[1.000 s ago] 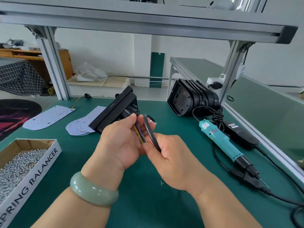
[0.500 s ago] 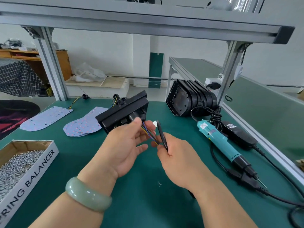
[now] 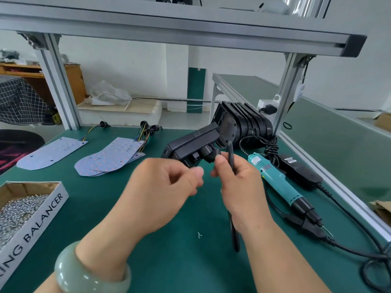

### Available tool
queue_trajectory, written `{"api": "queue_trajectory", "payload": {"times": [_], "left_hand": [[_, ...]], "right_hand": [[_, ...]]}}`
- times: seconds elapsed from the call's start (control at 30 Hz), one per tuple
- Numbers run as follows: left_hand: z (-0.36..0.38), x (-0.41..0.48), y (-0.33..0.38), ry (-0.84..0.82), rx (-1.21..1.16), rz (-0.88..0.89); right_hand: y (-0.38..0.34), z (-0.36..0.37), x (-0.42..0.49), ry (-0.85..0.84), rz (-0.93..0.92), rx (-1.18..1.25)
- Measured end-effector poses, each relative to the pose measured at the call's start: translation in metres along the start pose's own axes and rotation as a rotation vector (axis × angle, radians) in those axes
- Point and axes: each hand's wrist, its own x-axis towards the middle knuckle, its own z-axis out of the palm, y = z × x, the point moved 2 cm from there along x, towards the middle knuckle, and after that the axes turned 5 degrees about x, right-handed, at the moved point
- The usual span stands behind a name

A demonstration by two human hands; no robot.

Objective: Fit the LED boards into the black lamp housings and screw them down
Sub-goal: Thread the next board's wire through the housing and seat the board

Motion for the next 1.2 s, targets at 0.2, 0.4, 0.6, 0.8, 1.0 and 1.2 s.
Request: {"api": "queue_trajectory", "payload": {"times": [0.2, 0.4, 0.6, 0.8, 1.0, 1.2], "left_hand": [[-0.009, 0.006, -0.013, 0.330, 0.160, 0.161], [0.005, 0.014, -0.032, 0.154, 0.050, 0.029], [0.010, 0.011, -0.026, 0.175, 0.012, 0.059], [0.007, 0.010, -0.024, 0.243, -0.006, 0.036], [0.011, 0.010, -0.021, 0.255, -0.084, 0.011], [0.016, 0.009, -0.021, 0.237, -0.078, 0.010]], "right_hand": [[-0.001, -0.001, 0.000, -0.025, 0.048, 0.072], [0.001, 0.001, 0.000, -0.105, -0.020, 0.021], [0.001, -0.003, 0.003, -0.054, -0.100, -0.014], [-0.004, -0.003, 0.005, -0.071, -0.236, 0.019], [0.000, 0.000, 0.003, -0.089, -0.288, -0.068], [0.003, 0.001, -0.002, -0.133, -0.180, 0.195]]}}
